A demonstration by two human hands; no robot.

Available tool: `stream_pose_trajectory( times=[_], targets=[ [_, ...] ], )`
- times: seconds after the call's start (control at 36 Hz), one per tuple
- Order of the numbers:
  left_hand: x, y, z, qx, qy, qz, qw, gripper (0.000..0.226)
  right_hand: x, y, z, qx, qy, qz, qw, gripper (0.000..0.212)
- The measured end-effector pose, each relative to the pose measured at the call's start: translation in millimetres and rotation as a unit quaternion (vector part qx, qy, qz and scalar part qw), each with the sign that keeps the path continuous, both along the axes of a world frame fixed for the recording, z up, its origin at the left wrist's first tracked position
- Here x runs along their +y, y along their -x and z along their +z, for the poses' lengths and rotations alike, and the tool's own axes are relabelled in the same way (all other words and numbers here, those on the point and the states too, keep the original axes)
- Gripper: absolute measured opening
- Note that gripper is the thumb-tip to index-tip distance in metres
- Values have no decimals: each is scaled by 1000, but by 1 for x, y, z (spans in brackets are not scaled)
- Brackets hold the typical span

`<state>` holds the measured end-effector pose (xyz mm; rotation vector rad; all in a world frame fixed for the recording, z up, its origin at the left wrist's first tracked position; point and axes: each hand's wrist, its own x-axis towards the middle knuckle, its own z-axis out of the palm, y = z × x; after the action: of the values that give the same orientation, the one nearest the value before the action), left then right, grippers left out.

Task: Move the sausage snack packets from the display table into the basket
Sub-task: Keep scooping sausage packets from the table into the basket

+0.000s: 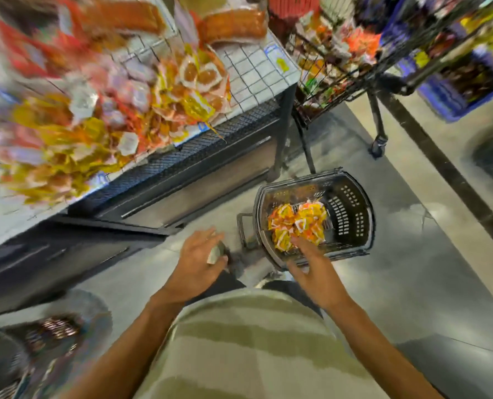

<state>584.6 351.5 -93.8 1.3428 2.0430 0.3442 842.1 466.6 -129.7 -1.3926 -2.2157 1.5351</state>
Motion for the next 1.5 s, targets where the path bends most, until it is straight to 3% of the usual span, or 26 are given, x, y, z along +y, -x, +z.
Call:
stream_pose_trajectory(
  times=[0.25, 0.44, 0.58, 0.75, 1.03, 1.22, 1.5],
  targets=[
    [-26, 19, 16, -37, 18, 33, 999, 55, -21, 11, 23, -13, 0, 56, 998, 49],
    [-51, 84, 22, -44, -40, 13, 998, 53, -41, 54, 26, -19, -13, 4, 1000, 49],
    [-87, 136, 28, -68, -70, 78, 992, 53, -66, 106, 32, -13, -13, -15, 1000, 49],
    [-157, 194, 27, -100, -78, 158, 979, 48, -91, 172, 36, -41, -36, 33, 998, 52],
    [-237, 278, 22, -65, -69, 250, 964, 54, -100, 251, 52, -38, -26, 86, 995, 48],
    [-224, 300, 31, -43, -88, 290, 952, 48, -62, 304, 68, -28, -56, 133, 989, 49],
    [-157, 330, 36, -26, -111, 333, 936, 49, 4, 424, 74, 74, -31, 123, 989, 57]
  ],
)
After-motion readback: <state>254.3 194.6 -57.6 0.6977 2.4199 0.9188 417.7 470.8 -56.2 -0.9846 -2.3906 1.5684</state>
